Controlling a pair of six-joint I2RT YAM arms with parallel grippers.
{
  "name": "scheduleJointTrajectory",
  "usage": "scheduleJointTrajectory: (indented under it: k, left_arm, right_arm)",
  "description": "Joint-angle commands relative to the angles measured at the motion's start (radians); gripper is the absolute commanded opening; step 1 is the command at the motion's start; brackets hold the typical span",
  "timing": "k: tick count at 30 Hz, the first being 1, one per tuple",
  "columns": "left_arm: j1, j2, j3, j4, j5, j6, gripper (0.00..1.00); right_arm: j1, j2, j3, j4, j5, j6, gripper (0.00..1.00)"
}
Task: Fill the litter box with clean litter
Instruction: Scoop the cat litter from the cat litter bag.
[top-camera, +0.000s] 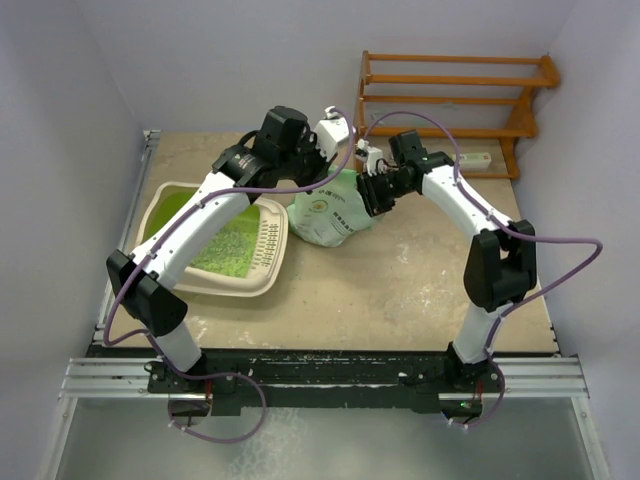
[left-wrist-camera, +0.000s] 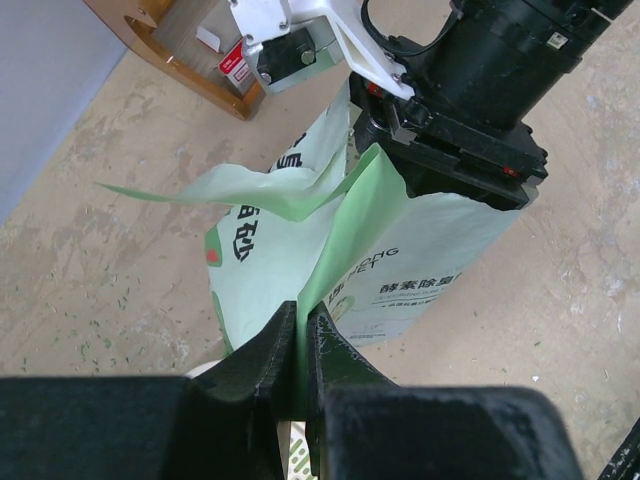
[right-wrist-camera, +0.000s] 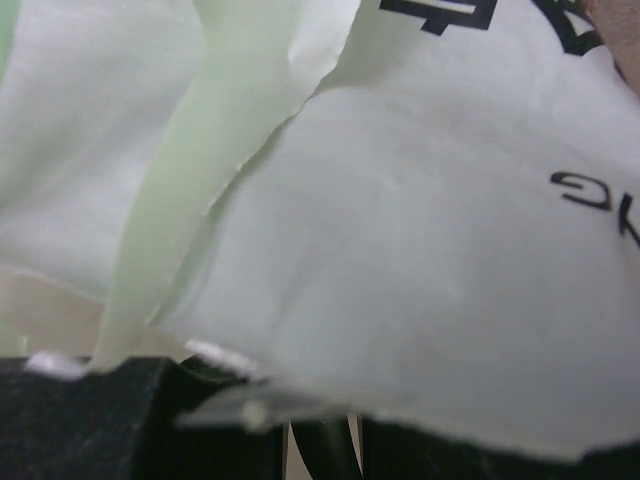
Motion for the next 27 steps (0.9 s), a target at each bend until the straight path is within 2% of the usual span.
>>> scheduleJointTrajectory:
  k: [1, 6, 16, 27]
  left_arm:
    - [-0.001, -0.051, 0.048, 0.161, 0.024, -0.031, 0.03]
    - [-0.001, -0.049, 0.042, 0.167, 0.022, -0.027, 0.03]
    - [-0.001, -0.041, 0.037, 0.174, 0.028, -0.030, 0.03]
    - [0.000, -0.046, 0.033, 0.182, 0.018, -0.032, 0.03]
  right_arm:
    - [0.015, 0.026, 0.035, 0.054, -0.189, 0.067, 0.00]
    - [-0.009, 0.020, 0.005, 0.117, -0.300, 0.130, 0.00]
    - [-0.107, 0.009, -0.100, 0.352, -0.507, 0.323, 0.00]
    - [-0.165, -0.011, -0.173, 0.567, -0.620, 0.502, 0.00]
